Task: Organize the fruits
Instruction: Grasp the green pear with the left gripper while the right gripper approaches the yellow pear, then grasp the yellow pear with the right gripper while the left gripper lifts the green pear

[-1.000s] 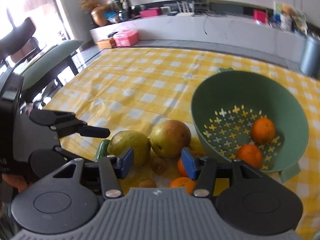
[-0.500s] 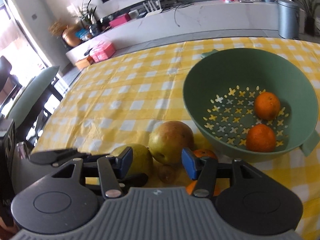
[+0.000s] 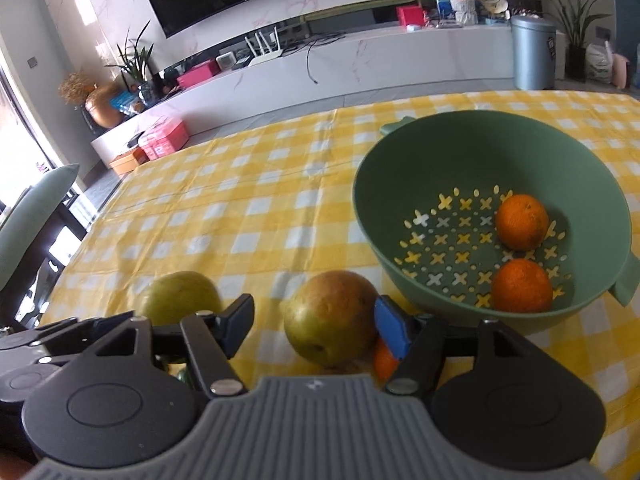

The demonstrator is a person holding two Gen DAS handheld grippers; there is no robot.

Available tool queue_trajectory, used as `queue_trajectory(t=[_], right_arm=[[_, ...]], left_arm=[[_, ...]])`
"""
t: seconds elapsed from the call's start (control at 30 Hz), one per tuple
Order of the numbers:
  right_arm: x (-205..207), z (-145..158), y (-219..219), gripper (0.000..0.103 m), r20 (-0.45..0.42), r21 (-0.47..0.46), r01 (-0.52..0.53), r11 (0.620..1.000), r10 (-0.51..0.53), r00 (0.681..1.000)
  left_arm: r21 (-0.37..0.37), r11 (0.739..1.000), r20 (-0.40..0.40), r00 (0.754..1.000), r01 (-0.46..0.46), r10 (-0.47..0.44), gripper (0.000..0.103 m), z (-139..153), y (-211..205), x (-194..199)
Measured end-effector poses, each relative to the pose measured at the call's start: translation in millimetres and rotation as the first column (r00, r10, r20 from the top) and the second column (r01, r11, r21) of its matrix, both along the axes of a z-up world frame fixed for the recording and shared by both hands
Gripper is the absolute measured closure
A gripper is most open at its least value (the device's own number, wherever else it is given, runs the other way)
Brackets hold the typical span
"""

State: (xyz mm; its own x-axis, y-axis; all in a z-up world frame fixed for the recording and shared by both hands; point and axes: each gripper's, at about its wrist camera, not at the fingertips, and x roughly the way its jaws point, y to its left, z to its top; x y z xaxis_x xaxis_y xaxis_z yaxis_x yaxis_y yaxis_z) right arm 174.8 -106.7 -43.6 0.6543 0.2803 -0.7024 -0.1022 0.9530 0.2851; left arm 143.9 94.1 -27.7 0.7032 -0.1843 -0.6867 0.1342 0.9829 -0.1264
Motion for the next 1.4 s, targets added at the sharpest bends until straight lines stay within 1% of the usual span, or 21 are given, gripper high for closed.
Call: queue_trajectory(t=[0.1, 0.17, 0.3, 0.47, 0.53, 0.67, 0.77, 0.93, 0.97, 1.03, 1.23, 1.33, 1.4], right_arm=[[1.9, -2.2, 4.9, 0.037, 0.006, -0.016, 0.004, 1.0, -0.004, 1.0], [4.8, -4.5, 6.1, 0.034, -0.004, -0.016, 0.014, 1.0, -0.014, 1.0], [10.7, -6.3, 12.2, 0.032, -0.003, -0.046, 0.036, 0.998, -0.036, 0.999], [11.8, -9.8, 24.2, 0.031, 0.013, -0.134, 0.032, 0.99, -0.03, 0.999], [13.2, -11.7, 27.7, 0.032, 0.007, -0.164, 0.04, 0.986, -0.039, 0.999], [12.1, -14.8, 34.5, 0.031, 0.006, -0.211, 0.031, 0.977, -0.03, 1.0], [12.8, -14.7, 36.5, 0.034, 0.008, -0.237, 0.02, 0.971, -0.019, 1.0], [13.3, -16.2, 37.5, 0.034, 0.003, -0.258, 0.002, 0.966, -0.001, 1.0], [13.4, -16.5, 38.0, 0.036, 0.004, -0.265, 0.001, 0.964, 0.0, 1.0], [12.8, -17.0, 38.1, 0.043, 0.016, -0.29, 0.004, 0.957, 0.0, 1.0], [10.4, -16.5, 35.0, 0.044, 0.032, -0.28, -0.015, 0.96, 0.025, 0.999], [8.1, -13.0, 31.2, 0.044, 0.031, -0.249, -0.028, 0.968, 0.037, 0.999], [4.7, -8.7, 29.9, 0.044, 0.046, -0.233, -0.04, 0.972, 0.052, 0.998]], left_arm=[[0.002, 1.0, 0.004, 1.0, -0.015, 0.015, 0.03, -2.4, 1.6, -0.5], [0.002, 1.0, 0.005, 1.0, -0.008, 0.008, 0.03, -3.7, 2.1, -0.5], [0.001, 1.0, 0.004, 1.0, -0.005, 0.005, 0.03, -7.9, 3.8, -0.5], [-0.025, 0.999, -0.004, 1.0, -0.031, 0.031, 0.03, -11.7, 10.7, -0.7], [-0.03, 0.999, -0.01, 0.999, -0.034, 0.033, 0.03, -13.0, 12.1, -0.3], [-0.021, 0.999, -0.014, 0.999, -0.03, 0.03, 0.03, -14.6, 10.4, -1.0], [0.0, 1.0, -0.013, 1.0, -0.025, 0.025, 0.03, -14.7, 7.1, -0.9], [0.048, 0.999, -0.011, 1.0, -0.018, 0.018, 0.03, -13.8, 0.7, -1.7], [0.056, 0.998, -0.011, 1.0, -0.017, 0.017, 0.03, -13.8, -0.3, -1.2], [0.066, 0.998, -0.014, 1.0, -0.017, 0.018, 0.03, -13.2, -2.1, -0.7], [0.104, 0.994, -0.02, 1.0, -0.019, 0.021, 0.03, -10.7, -7.6, -0.7], [0.099, 0.995, -0.025, 0.999, -0.03, 0.033, 0.03, -8.0, -7.0, -1.0], [0.084, 0.996, -0.03, 0.999, -0.041, 0.043, 0.03, -6.1, -5.4, -1.3]])
